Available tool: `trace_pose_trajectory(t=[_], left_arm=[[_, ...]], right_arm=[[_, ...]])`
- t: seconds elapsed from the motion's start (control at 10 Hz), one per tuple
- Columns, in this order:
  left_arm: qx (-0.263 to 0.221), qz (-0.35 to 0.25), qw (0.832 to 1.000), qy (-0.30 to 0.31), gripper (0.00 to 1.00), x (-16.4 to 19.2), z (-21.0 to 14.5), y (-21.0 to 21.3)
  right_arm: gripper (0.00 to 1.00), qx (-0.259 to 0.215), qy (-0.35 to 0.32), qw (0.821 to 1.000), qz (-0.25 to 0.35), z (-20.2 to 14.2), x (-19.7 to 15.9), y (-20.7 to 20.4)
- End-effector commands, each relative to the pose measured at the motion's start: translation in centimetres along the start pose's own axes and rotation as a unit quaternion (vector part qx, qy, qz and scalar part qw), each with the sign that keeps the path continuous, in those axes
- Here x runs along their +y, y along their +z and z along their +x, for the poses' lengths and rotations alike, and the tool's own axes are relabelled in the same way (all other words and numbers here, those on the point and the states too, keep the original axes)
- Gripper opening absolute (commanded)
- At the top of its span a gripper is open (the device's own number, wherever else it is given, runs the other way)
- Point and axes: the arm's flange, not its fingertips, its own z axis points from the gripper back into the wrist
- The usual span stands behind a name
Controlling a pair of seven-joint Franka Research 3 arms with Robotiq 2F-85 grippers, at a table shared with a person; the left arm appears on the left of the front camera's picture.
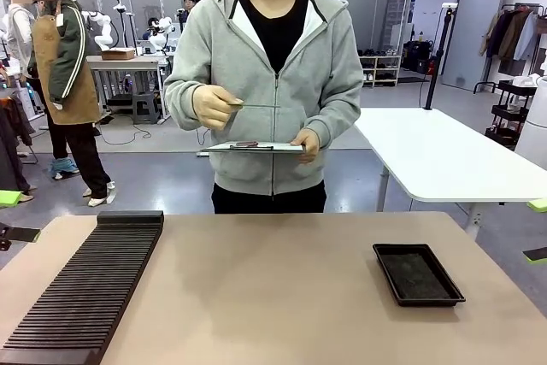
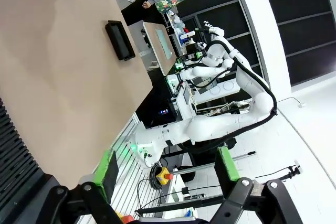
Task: Inspect the PCB.
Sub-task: Pick up the Blank PCB that the human is holding.
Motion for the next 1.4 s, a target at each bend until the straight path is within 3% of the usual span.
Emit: trace_pose_trajectory(t=[0.0,1.3], left_arm=[[0.001,0.001,1.0,-0.004,0.95,-0.28,-0.25,-0.04],[0.001,0.001,1.0,-0.004,0.95,-0.28,-0.25,-0.04]], right_arm=[[1.0,-0.002,-0.001,1.0,-0.001,0.05,0.21,0.13],[1.0,-0.002,-0.001,1.0,-0.001,0.05,0.21,0.13]])
